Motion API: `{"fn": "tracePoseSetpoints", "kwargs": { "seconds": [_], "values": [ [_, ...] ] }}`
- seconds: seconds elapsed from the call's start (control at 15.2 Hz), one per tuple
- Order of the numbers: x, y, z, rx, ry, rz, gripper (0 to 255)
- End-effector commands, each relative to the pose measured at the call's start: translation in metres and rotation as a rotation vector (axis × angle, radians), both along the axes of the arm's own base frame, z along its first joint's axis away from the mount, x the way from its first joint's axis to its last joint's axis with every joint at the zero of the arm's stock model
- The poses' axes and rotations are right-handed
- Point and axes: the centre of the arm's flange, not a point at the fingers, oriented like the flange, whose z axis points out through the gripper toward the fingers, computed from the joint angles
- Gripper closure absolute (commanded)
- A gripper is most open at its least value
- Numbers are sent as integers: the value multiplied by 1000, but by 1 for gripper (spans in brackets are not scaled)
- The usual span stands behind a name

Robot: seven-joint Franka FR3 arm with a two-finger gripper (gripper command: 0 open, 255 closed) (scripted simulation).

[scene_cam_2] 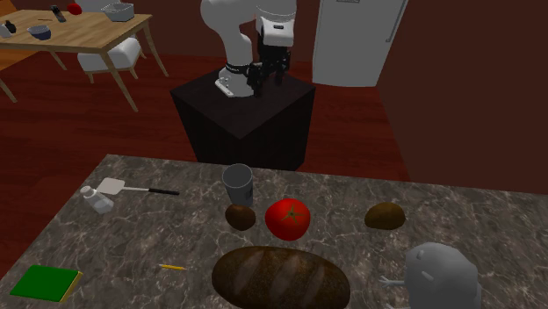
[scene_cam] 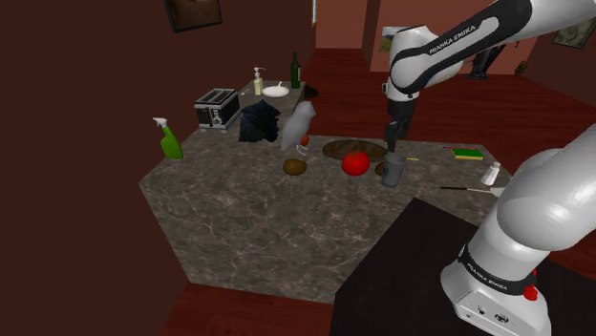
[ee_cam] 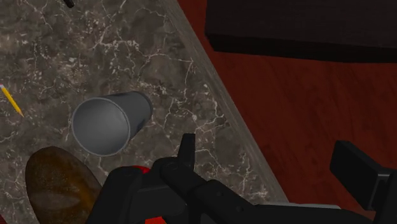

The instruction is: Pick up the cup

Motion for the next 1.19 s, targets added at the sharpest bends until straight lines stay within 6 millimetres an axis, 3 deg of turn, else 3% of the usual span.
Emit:
{"fn": "tracePoseSetpoints", "kwargs": {
  "seconds": [0.0,0.99,1.12],
  "values": [
    [5,-19,-24,-4,-1,-1,0],
    [47,-153,-163,-17,-2,-19,0],
    [47,-155,-170,-17,-2,-20,0]
  ]
}}
